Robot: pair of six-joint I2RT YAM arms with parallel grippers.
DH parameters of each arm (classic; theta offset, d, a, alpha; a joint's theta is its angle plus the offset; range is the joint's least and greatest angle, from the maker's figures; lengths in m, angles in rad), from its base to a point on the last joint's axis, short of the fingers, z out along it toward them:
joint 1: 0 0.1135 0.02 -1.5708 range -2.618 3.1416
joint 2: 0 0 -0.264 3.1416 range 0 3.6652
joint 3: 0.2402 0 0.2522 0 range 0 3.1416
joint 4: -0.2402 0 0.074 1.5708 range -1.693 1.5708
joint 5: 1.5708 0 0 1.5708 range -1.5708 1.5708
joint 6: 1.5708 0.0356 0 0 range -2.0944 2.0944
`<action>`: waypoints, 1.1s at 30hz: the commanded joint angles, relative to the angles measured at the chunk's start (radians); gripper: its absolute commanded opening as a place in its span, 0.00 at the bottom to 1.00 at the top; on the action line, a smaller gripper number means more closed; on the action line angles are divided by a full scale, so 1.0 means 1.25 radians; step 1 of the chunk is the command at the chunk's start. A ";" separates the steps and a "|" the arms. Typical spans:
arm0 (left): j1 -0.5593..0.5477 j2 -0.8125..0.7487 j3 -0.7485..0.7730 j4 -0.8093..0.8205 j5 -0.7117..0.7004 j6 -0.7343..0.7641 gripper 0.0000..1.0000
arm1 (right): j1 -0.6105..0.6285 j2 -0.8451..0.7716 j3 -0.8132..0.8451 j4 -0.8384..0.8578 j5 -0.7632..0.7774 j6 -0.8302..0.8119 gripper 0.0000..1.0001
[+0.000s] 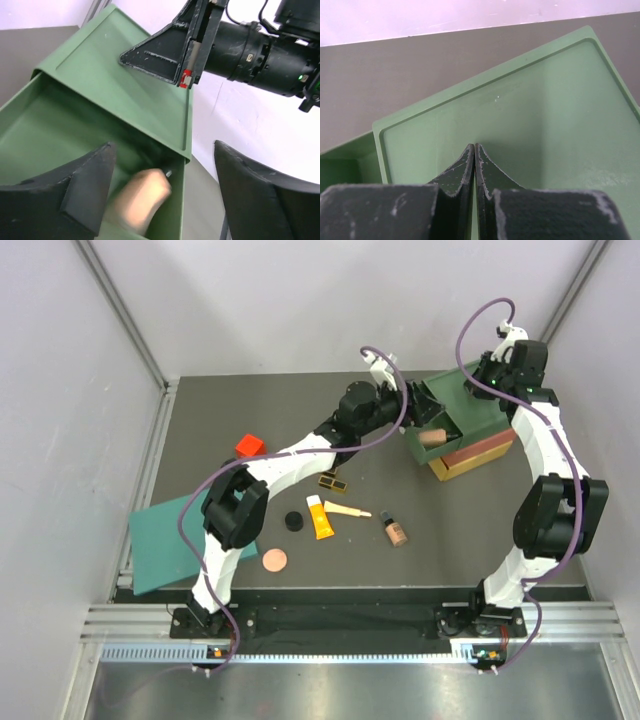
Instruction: Organize the makeup
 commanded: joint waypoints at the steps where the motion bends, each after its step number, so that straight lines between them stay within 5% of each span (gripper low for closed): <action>1: -0.003 -0.028 0.037 0.044 0.000 0.038 0.86 | 0.002 0.076 -0.060 -0.203 0.012 -0.009 0.02; 7: -0.003 -0.065 0.030 0.045 0.003 0.087 0.85 | 0.002 0.077 -0.060 -0.203 0.012 -0.012 0.02; 12: -0.003 -0.142 0.004 -0.054 0.055 0.255 0.87 | 0.002 0.076 -0.053 -0.209 0.012 -0.013 0.03; 23: -0.006 -0.425 -0.353 -0.295 0.139 0.706 0.99 | 0.002 0.079 -0.031 -0.221 0.014 -0.011 0.04; 33: -0.014 -0.399 -0.479 -0.450 0.105 0.889 0.98 | 0.002 0.087 -0.033 -0.219 0.011 -0.009 0.05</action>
